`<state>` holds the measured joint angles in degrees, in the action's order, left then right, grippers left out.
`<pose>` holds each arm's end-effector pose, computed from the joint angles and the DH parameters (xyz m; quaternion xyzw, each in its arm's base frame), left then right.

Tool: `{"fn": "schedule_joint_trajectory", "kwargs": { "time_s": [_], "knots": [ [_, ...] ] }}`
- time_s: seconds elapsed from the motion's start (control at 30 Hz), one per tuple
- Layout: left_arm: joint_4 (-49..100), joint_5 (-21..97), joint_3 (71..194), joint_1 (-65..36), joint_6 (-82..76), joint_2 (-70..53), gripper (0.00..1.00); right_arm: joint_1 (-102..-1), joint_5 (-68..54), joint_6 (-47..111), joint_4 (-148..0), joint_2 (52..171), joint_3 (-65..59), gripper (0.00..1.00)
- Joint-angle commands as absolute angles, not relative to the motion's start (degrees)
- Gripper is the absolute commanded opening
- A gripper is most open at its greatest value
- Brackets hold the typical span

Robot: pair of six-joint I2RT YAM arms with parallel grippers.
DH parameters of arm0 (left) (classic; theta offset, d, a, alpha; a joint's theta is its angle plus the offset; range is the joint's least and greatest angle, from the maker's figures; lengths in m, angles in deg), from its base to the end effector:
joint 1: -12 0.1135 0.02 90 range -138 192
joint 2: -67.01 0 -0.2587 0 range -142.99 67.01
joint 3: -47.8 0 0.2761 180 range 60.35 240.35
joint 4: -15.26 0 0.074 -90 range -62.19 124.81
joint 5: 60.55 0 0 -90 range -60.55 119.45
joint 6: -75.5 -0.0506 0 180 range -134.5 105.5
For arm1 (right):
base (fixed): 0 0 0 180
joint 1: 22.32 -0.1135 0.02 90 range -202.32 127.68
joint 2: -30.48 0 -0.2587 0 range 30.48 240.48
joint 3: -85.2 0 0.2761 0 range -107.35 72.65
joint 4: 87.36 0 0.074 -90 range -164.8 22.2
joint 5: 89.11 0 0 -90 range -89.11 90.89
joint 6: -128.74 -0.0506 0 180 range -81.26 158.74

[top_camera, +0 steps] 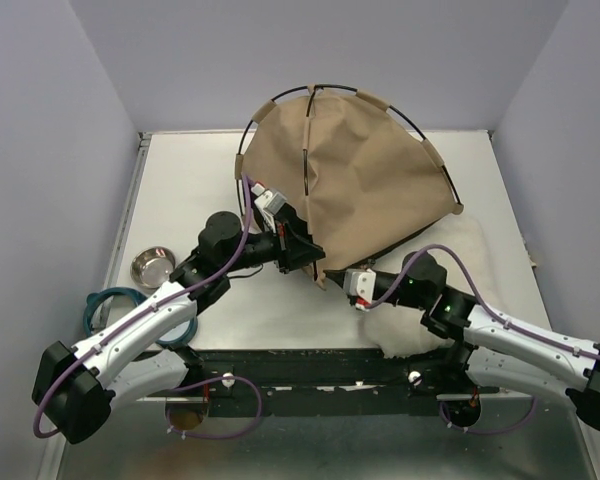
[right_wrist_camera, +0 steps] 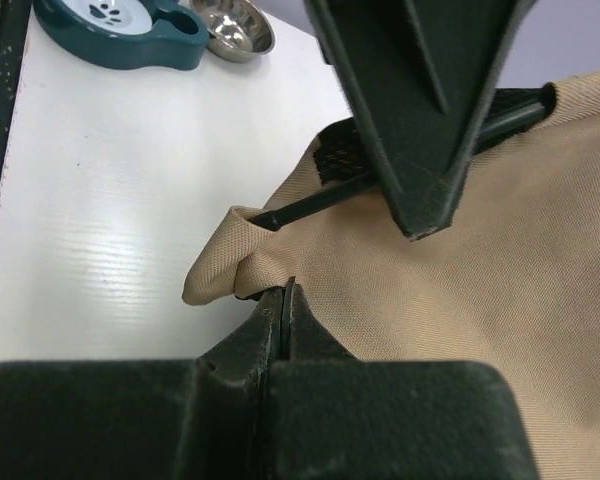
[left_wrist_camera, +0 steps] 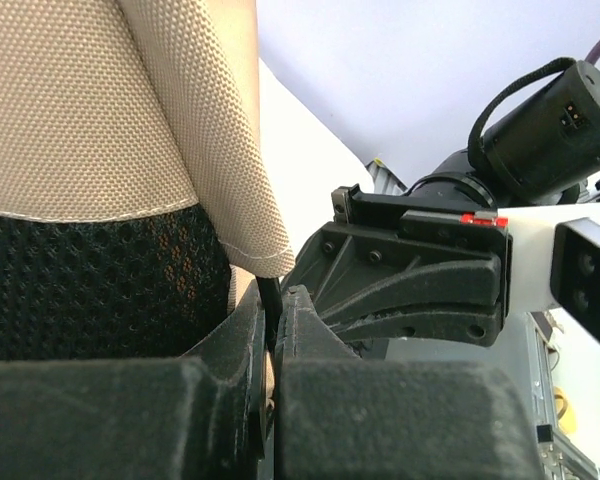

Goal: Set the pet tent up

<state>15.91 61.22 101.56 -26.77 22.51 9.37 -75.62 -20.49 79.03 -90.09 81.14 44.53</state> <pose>0.1967 -0.1921 0.3041 0.1966 0.7035 -0.5595 0.3916 0.1335 0.2099 0.2504 -0.6215 0.4155 0.2119 0.6295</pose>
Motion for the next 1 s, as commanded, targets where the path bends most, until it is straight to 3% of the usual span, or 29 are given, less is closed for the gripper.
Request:
{"fn": "schedule_joint_trajectory", "kwargs": {
  "time_s": [0.0,0.3,0.63,0.9,0.97],
  "knots": [
    [10.5,60.2,99.0,-26.8,23.0,10.5,0.00,-76.5,-19.1,68.5,-90.9,81.7,40.3,0.01],
    [8.6,59.5,98.3,-27.0,28.5,10.9,0.00,-76.6,-15.5,59.8,-88.7,82.1,39.2,0.01],
    [8.2,55.1,99.2,-26.9,27.1,11.5,0.00,-76.6,-9.8,38.8,-83.2,82.1,34.9,0.01],
    [5.7,52.0,100.3,-26.8,24.2,11.5,0.00,-76.6,-15.8,26.2,-79.9,84.0,32.5,0.01],
    [6.4,52.0,101.0,-26.8,24.4,11.1,0.00,-76.5,-14.4,26.5,-79.6,83.7,33.1,0.11]
  ]
}}
